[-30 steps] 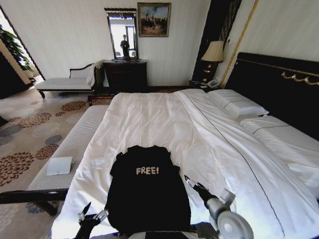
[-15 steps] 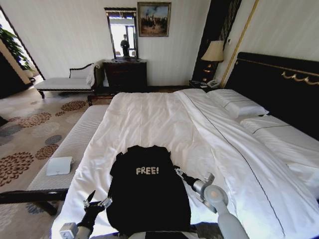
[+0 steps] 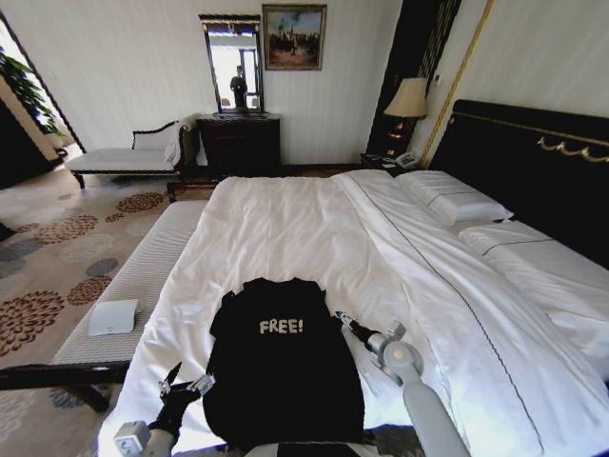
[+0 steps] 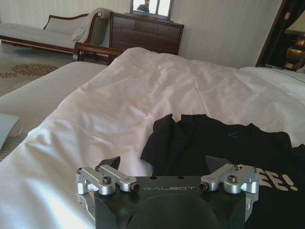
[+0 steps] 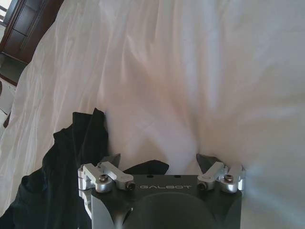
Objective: Fold the clothes on the bed.
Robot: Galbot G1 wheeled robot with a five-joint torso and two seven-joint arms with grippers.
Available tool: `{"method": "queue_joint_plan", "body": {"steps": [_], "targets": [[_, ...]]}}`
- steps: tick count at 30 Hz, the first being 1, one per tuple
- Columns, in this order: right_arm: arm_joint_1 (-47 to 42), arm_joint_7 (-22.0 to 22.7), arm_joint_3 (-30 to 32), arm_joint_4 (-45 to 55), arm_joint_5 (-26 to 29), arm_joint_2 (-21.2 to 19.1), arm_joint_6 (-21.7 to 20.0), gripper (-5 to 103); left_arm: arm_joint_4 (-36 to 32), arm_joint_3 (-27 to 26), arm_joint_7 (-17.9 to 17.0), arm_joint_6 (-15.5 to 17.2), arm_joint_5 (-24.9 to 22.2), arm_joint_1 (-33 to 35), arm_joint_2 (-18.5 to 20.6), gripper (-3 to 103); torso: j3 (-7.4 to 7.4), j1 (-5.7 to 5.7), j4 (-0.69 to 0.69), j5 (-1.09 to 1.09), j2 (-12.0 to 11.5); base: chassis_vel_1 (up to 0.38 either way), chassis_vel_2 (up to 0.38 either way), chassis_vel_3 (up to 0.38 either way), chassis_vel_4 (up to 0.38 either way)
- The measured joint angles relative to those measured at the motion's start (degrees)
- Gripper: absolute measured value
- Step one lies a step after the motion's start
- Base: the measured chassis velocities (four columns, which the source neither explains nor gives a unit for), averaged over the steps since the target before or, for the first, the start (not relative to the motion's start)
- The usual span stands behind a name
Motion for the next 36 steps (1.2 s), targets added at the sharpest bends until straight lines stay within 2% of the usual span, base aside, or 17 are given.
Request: {"method": "queue_joint_plan", "body": {"steps": [1, 3, 5, 6, 10, 12, 16, 19, 22, 23, 24, 29, 33, 36], "targets": [[-0.1, 0.0, 0.0, -0.1, 0.0, 0.1, 0.0, 84, -0.1, -0.1, 0.0, 0.0, -0.1, 0.0, 0.0, 100, 0.00, 0.00, 0.00, 0.00, 0.0, 0.000, 0.000, 0.000, 0.000], [-0.4, 0.1, 0.2, -0.1, 0.0, 0.1, 0.0, 84, -0.1, -0.2, -0.1, 0.1, -0.1, 0.0, 0.0, 100, 0.00, 0.00, 0.00, 0.00, 0.0, 0.000, 0.000, 0.000, 0.000], [-1.2, 0.0, 0.3, 0.6, 0.1, 0.1, 0.0, 74, -0.2, -0.2, -0.3, 0.2, -0.1, -0.1, -0.2, 100, 0.00, 0.00, -0.01, 0.00, 0.0, 0.000, 0.000, 0.000, 0.000], [-1.2, 0.0, 0.3, 0.6, 0.1, 0.1, 0.0, 74, -0.2, -0.2, -0.3, 0.2, -0.1, -0.1, -0.2, 100, 0.00, 0.00, -0.01, 0.00, 0.0, 0.000, 0.000, 0.000, 0.000], [-2.4, -0.2, 0.3, 1.8, 0.3, -0.1, -0.4, 52, -0.1, 0.0, -0.5, 0.3, -0.1, -0.3, -0.5, 100, 0.00, 0.00, -0.01, 0.01, 0.0, 0.000, 0.000, 0.000, 0.000], [-2.4, -0.2, 0.3, 1.9, 0.3, -0.1, -0.5, 52, -0.1, -0.1, -0.5, 0.3, -0.1, -0.4, -0.6, 100, 0.00, 0.00, 0.00, 0.02, 0.0, 0.000, 0.000, 0.000, 0.000], [-2.2, 0.4, 0.0, 2.2, 0.1, -0.1, -0.6, 30, -0.1, -0.9, -0.7, 0.2, -0.1, -0.4, -0.6, 100, 0.00, 0.00, 0.00, 0.02, 0.0, 0.000, 0.000, 0.000, 0.000], [-1.9, 0.4, -0.2, 2.4, 0.1, -0.2, -0.7, 25, -0.3, -1.7, -0.7, 0.2, -0.6, -0.3, -0.8, 100, 0.00, 0.00, 0.00, 0.02, 0.0, 0.000, 0.000, 0.000, 0.000], [-1.3, 0.4, -0.5, 2.3, 0.0, -0.1, -0.7, 9, -0.3, -2.8, -0.7, 0.2, -1.6, -0.2, -1.2, 100, 0.00, 0.00, 0.00, 0.01, 0.0, 0.000, 0.000, 0.000, 0.000], [-1.3, 0.4, -0.5, 2.3, 0.0, -0.1, -0.7, 9, -0.3, -2.8, -0.7, 0.2, -1.6, -0.2, -1.2, 100, 0.00, 0.00, 0.00, 0.01, 0.0, 0.000, 0.000, 0.000, 0.000], [-1.1, 0.3, -0.6, 2.2, 0.0, 0.0, -0.7, 4, -0.3, -2.9, -0.7, 0.2, -1.8, -0.1, -1.3, 100, 0.01, 0.00, 0.00, 0.02, 0.0, 0.000, 0.000, 0.000, 0.000], [-0.7, 0.3, -0.8, 2.2, -0.2, 0.1, -0.5, 0, -0.3, -3.3, -0.7, 0.1, -2.3, 0.0, -1.6, 100, 0.00, 0.00, 0.01, 0.01, 0.0, 0.000, 0.000, 0.000, 0.000], [-0.8, -1.2, -0.7, 2.4, -2.9, -0.1, 0.9, 0, -0.2, -3.2, -0.6, 0.0, -2.4, -0.1, -1.7, 100, 0.01, 0.00, 0.01, 0.01, 0.0, 0.000, 0.000, 0.000, 0.000], [-1.3, -5.3, -0.5, 3.2, -12.0, -0.4, 6.1, 0, 0.2, -3.2, -0.6, -0.1, -2.4, -0.3, -1.8, 100, 0.01, 0.00, 0.00, 0.01, 0.0, 0.000, 0.000, 0.000, 0.000]]}}
